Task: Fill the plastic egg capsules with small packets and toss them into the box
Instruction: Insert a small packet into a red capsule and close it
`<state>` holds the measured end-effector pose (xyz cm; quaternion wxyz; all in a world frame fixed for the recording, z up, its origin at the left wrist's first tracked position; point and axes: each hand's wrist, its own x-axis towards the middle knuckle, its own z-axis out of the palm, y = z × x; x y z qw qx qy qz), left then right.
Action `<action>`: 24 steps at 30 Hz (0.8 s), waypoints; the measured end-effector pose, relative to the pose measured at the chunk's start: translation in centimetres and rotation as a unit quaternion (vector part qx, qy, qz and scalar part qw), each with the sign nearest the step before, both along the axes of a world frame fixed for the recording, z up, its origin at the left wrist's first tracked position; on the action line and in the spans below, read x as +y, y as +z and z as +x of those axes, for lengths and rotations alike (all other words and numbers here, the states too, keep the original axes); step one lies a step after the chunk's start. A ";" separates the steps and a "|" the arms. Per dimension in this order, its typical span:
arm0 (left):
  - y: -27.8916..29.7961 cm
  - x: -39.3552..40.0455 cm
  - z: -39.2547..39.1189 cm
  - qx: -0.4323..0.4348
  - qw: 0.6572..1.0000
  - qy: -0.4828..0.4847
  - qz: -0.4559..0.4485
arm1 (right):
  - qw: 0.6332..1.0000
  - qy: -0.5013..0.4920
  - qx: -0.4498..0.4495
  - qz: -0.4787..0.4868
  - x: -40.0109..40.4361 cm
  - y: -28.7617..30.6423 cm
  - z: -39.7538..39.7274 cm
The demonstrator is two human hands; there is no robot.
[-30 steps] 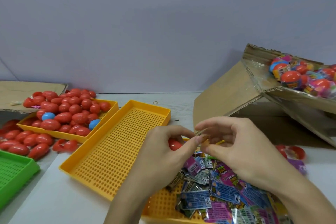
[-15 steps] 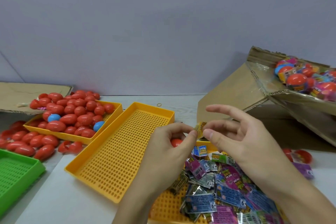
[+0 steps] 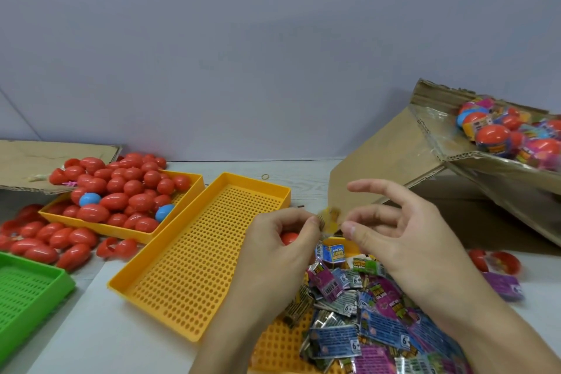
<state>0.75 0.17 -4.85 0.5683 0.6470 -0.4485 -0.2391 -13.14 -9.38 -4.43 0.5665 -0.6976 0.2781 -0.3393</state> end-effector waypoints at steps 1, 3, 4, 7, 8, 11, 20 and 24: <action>0.0 0.0 0.1 0.005 1.000 0.008 -0.003 | 1.000 0.003 0.002 -0.003 0.0 0.1 0.0; 0.0 0.0 0.2 0.013 1.000 0.020 -0.010 | 1.000 0.008 0.009 -0.007 -0.1 0.0 -0.1; 0.0 0.0 0.2 0.013 1.000 0.023 -0.013 | 1.000 0.008 0.009 -0.007 -0.1 -0.1 0.0; 0.0 0.0 0.1 -0.003 1.000 0.012 -0.020 | 1.000 0.017 0.005 0.003 0.2 -0.2 0.2; 0.0 0.0 0.0 -0.012 1.000 0.000 -0.020 | 1.000 0.022 0.006 0.004 0.3 -0.2 0.4; 0.2 0.0 -0.4 -0.033 0.998 -0.043 -0.014 | 1.000 0.023 0.005 -0.003 0.5 -0.3 0.5; 0.1 -0.1 -0.3 -0.020 1.000 0.016 -0.015 | 0.999 0.021 -0.023 0.020 0.2 -0.3 0.2; -0.3 -0.2 -0.2 -0.043 0.998 0.047 -0.010 | 1.000 0.012 -0.019 -0.001 0.2 -0.4 0.3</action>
